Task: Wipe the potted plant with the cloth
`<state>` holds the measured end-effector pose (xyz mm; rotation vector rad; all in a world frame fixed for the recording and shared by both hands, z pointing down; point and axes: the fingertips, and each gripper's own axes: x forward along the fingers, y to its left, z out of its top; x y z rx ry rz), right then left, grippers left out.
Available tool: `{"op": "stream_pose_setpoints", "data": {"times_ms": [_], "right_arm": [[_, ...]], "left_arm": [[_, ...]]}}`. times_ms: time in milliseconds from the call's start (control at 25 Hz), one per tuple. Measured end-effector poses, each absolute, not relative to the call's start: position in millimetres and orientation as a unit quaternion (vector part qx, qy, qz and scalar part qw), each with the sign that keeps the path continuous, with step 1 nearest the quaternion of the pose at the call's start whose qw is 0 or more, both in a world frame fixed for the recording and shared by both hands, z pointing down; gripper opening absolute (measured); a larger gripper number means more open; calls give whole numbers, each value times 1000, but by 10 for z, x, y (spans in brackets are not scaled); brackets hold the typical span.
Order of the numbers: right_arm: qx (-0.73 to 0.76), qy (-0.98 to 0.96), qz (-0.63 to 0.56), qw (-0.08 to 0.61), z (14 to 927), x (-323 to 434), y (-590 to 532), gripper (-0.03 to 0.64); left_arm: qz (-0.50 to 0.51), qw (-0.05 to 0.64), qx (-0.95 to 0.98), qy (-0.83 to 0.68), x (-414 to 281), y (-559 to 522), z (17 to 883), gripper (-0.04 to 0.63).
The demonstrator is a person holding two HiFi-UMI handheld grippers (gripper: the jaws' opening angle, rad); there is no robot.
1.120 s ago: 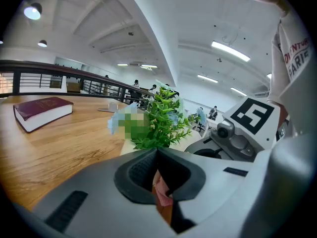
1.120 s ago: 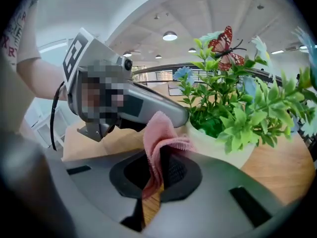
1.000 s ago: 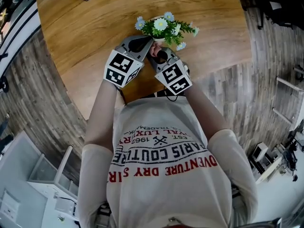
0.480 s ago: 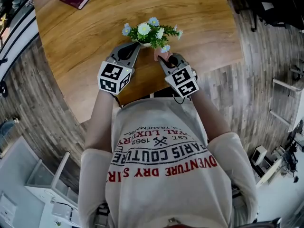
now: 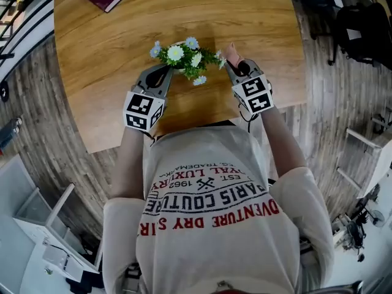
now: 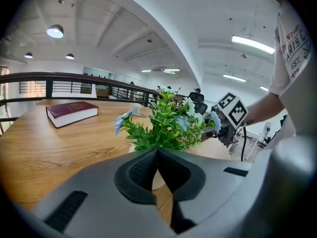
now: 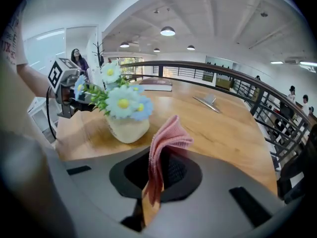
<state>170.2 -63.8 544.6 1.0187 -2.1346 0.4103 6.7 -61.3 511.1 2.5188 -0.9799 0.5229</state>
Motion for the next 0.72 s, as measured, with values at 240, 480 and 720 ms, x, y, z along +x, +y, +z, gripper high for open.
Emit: {"op": "stream_pose_setpoints", "data": {"times_ms": [240, 480, 720], "right_arm": [[331, -864, 137, 354, 5356, 1604, -1215, 35], [232, -899, 130, 347, 5357, 1206, -1452, 35], [160, -916, 147, 338, 5318, 841, -1429, 35]], "left_arm": [[199, 196, 881, -382, 76, -623, 5130, 17], [218, 184, 867, -408, 112, -603, 5112, 17], [206, 192, 860, -425, 86, -643, 5093, 17]]}}
